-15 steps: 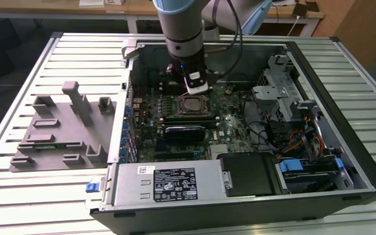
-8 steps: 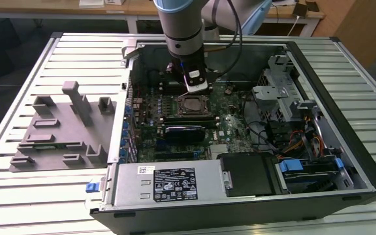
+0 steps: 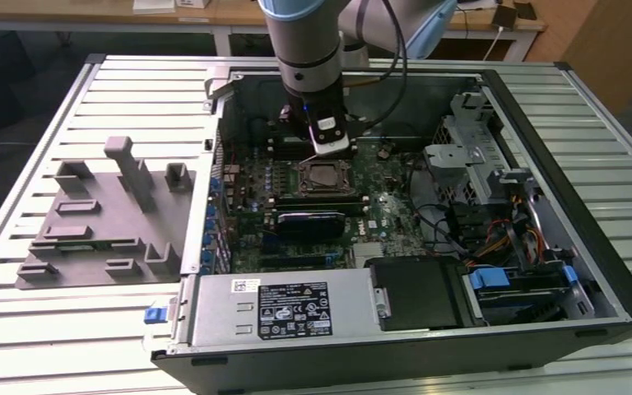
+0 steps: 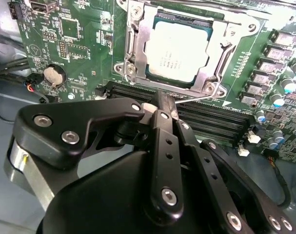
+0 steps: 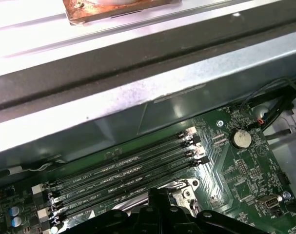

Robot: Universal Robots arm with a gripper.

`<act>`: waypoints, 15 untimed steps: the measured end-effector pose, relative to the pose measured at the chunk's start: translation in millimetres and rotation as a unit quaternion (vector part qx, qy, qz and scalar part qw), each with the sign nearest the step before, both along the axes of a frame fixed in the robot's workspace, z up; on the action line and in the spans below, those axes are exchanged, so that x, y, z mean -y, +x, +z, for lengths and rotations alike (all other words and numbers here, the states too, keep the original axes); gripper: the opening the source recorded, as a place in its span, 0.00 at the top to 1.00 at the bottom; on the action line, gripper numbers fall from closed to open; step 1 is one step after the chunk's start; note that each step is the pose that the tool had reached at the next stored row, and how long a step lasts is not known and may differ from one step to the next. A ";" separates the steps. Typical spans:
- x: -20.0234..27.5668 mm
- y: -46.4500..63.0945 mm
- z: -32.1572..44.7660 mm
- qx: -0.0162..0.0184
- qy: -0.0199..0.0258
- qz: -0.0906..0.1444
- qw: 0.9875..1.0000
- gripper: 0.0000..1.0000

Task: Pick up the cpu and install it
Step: 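Install the first cpu locking lever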

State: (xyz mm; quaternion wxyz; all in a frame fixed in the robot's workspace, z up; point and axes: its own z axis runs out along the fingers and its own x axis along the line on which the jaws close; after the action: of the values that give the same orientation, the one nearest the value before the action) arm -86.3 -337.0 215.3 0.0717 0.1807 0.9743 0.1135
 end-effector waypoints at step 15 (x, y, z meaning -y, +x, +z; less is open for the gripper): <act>-3.1 0.1 1.8 0.000 0.000 -0.002 1.000 0.89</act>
State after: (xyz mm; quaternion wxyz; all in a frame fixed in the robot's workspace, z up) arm -86.2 -333.8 217.1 0.0720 0.1830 0.9739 0.1134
